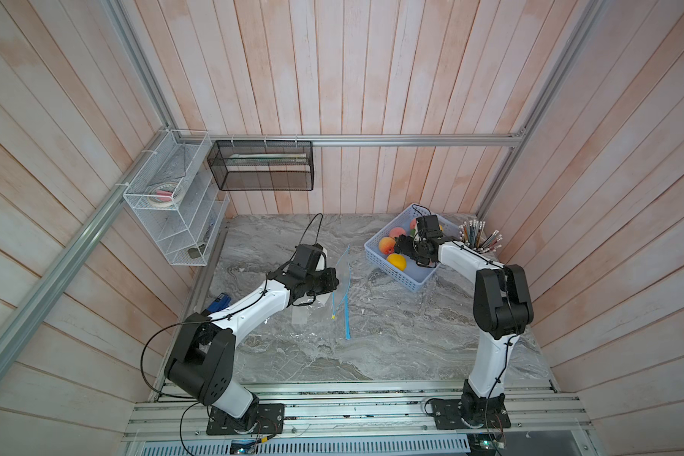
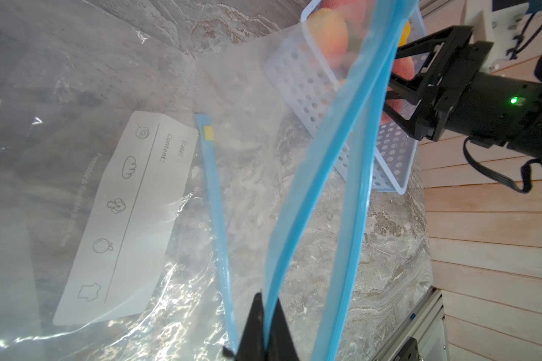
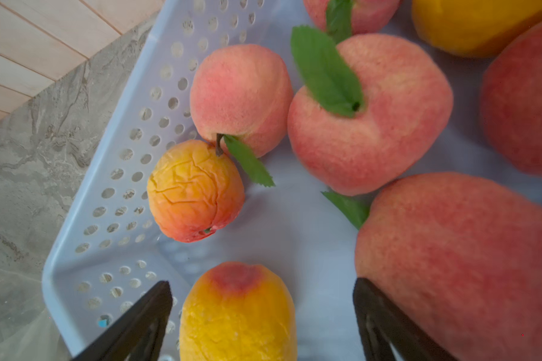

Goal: Place the peach in a zip-top bag and seal the zipper
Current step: Pick up the peach from the basket.

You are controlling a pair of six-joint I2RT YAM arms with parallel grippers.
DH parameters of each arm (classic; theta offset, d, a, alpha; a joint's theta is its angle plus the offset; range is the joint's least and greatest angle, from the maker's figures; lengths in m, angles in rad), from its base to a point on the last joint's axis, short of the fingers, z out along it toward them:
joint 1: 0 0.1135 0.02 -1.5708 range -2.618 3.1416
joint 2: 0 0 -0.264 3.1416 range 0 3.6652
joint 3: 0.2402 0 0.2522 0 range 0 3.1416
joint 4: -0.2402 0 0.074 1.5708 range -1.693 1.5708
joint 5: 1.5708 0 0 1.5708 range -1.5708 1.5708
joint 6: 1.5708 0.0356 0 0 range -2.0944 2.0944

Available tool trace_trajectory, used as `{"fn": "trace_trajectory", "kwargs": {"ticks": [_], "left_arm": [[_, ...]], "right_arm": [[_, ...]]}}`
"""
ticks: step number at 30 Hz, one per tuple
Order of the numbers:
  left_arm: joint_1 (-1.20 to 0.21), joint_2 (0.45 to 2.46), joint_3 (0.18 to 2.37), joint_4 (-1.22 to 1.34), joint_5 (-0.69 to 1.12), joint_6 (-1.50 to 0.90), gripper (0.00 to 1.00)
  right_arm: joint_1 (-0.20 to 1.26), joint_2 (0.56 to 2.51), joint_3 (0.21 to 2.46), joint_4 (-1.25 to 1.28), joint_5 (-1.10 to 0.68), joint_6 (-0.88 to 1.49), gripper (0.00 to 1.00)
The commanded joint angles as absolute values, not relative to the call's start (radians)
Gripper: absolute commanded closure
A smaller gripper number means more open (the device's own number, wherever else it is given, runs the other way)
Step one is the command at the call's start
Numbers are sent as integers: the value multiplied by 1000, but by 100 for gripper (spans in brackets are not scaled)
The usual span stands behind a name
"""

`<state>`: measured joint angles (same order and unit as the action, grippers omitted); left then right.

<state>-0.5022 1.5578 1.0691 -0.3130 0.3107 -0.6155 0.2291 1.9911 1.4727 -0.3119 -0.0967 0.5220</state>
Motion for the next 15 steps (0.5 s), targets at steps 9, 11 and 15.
{"fn": "trace_trajectory", "kwargs": {"ticks": [9,11,15], "left_arm": [[-499,1570,1062,-273,355,-623,98],[-499,1569,1062,-270,359,-623,98],[-499,1572,1064,-265,363,-623,98]], "right_arm": [[241,2058,1511,-406,-202,459,12],[242,2068,1518,-413,-218,450,12],[242,2079,1540,-434,-235,444,31]]}}
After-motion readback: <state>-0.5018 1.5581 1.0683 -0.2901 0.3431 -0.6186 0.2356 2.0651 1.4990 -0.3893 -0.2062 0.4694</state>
